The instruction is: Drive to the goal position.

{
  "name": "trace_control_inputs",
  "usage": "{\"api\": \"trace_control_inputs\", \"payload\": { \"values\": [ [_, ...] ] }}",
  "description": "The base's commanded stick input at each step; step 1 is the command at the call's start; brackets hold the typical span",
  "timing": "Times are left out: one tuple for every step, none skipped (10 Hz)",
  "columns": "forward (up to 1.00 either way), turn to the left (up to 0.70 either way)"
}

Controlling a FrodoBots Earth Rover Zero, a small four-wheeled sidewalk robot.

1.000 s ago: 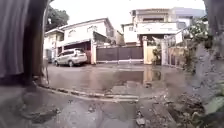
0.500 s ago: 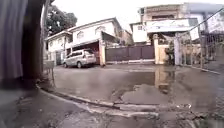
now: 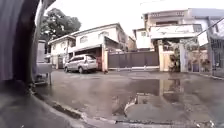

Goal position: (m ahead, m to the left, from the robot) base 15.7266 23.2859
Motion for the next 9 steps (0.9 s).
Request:
{"api": "trace_control_inputs", "payload": {
  "values": [
    [0.7,0.0],
    [0.7,0.0],
    [0.7,0.0],
    [0.7,0.0],
    [0.7,0.0],
    [0.82,0.0],
    [0.85,0.0],
    [0.85,0.0],
    [0.85,0.0]
  ]
}}
